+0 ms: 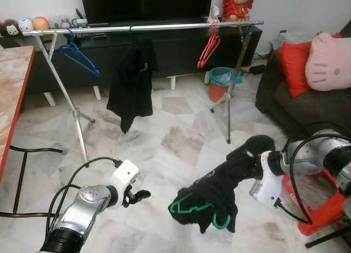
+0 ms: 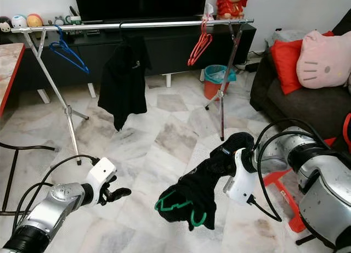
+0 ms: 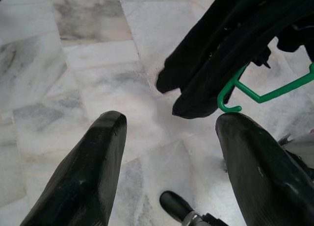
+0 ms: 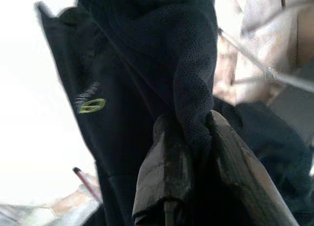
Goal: Hang hanger
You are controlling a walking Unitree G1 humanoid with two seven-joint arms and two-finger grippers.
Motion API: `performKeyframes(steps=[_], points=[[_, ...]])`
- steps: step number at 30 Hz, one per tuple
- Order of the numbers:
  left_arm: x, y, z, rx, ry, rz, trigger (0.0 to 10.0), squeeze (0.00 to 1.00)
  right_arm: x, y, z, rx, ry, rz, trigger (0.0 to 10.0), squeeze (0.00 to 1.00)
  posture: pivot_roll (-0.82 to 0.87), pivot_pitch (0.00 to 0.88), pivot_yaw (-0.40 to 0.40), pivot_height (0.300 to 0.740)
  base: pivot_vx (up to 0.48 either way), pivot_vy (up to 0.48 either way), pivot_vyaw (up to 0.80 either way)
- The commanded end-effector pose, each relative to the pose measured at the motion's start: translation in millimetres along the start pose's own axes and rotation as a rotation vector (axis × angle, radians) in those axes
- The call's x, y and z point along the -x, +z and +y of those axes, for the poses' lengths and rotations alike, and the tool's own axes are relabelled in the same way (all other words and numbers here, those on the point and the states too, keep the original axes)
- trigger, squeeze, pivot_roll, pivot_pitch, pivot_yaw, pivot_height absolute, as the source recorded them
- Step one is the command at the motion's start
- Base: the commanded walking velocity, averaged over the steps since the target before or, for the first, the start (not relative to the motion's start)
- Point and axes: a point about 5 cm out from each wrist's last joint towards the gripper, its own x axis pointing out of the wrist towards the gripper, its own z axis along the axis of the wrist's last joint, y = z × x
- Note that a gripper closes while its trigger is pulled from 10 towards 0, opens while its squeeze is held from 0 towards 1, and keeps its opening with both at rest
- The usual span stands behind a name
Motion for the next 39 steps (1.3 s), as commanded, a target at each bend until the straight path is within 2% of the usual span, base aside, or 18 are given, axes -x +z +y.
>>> performKeyframes(steps=[1,2,4,5,7,8,11,16,17,21,23,27,28,32,36,37,38,39], points=[[-1.2,-0.8,-3.9,-0.008,-0.013,0.010,10.0,0.00,2.2,-9.7,-10.4,-0.110,-0.102,0.084,10.0,0.00,0.03,0.000,-0.075,0.740,0.000,0.000,0.00],[-1.5,-1.3,-2.9,-0.004,0.004,0.010,10.0,0.00,-1.6,-15.4,-12.1,-0.258,-0.163,0.170,10.0,0.00,0.03,0.000,-0.074,0.740,0.000,0.000,0.00],[-2.1,-1.0,-1.1,0.003,0.028,0.008,10.0,0.00,-4.0,-22.0,-10.0,-0.404,-0.201,0.261,10.0,0.00,0.03,0.000,-0.075,0.740,0.000,0.000,0.00],[-2.6,-0.6,1.6,0.018,0.058,0.004,10.0,0.00,-6.5,-27.3,-5.7,-0.578,-0.261,0.351,10.0,0.00,0.03,0.000,-0.077,0.740,0.000,0.000,0.00],[-2.8,-0.2,3.3,0.027,0.079,0.000,10.0,0.00,-8.7,-30.4,-1.3,-0.742,-0.328,0.417,10.0,0.00,0.03,0.000,-0.077,0.740,0.000,0.000,0.00],[-2.3,-0.1,4.5,0.034,0.093,-0.004,10.0,0.00,-11.3,-31.3,1.7,-0.887,-0.391,0.452,10.0,0.00,0.03,0.000,-0.073,0.740,0.000,0.000,0.00],[-1.5,0.1,7.4,0.050,0.122,-0.011,10.0,0.00,-21.9,-25.7,7.8,-1.173,-0.505,0.452,10.0,0.00,0.03,0.000,-0.073,0.740,0.000,0.000,0.00],[2.4,0.0,15.4,0.068,0.184,-0.024,10.0,0.00,-48.9,-6.7,30.0,-1.904,-0.769,0.523,10.0,0.00,0.03,0.000,-0.052,0.740,0.000,0.000,0.00],[3.2,0.4,17.8,0.072,0.202,-0.029,10.0,0.00,-58.0,2.8,36.3,-2.099,-0.825,0.543,10.0,0.00,0.02,0.000,-0.044,0.740,0.000,0.000,0.00],[4.0,1.0,20.5,0.073,0.214,-0.030,10.0,0.00,-69.4,17.9,46.6,-2.351,-0.919,0.619,10.0,0.00,0.02,0.000,-0.033,0.740,0.000,0.000,0.00],[3.5,2.5,20.8,0.070,0.216,-0.035,10.0,0.00,-78.1,33.8,58.2,-2.470,-0.920,0.753,10.0,0.00,0.01,0.000,-0.017,0.740,0.000,0.000,0.00],[2.9,5.5,20.5,0.063,0.212,-0.043,10.0,0.00,-86.1,43.0,57.0,-2.552,-0.917,0.766,10.0,0.00,0.02,0.000,-0.007,0.740,0.000,0.000,0.00],[3.0,6.1,20.6,0.061,0.211,-0.045,10.0,0.00,-87.0,43.3,55.6,-2.561,-0.923,0.755,10.0,0.00,0.02,0.000,-0.005,0.740,0.000,0.000,0.00],[4.0,7.7,21.8,0.051,0.209,-0.057,10.0,0.00,-84.6,41.3,55.6,-2.552,-0.965,0.834,10.0,0.00,0.02,0.000,0.003,0.740,0.000,0.000,0.00],[4.3,7.6,21.3,0.044,0.198,-0.055,10.0,0.00,-82.9,40.5,56.4,-2.598,-1.014,0.884,10.0,0.00,0.03,0.000,0.011,0.740,0.000,0.000,0.00],[4.6,7.5,20.6,0.039,0.190,-0.055,10.0,0.00,-83.0,41.1,56.6,-2.656,-1.053,0.886,10.0,0.00,0.03,0.000,0.018,0.740,0.000,0.000,0.00],[5.1,7.2,19.9,0.033,0.180,-0.054,10.0,0.00,-84.1,43.2,58.1,-2.774,-1.109,0.862,10.0,0.00,0.03,0.000,0.019,0.740,0.000,0.000,0.00],[5.7,7.1,19.1,0.025,0.169,-0.051,10.0,0.00,-87.5,45.6,56.8,-2.843,-1.086,0.797,10.0,0.00,0.03,0.000,0.024,0.740,0.000,0.000,0.00]])
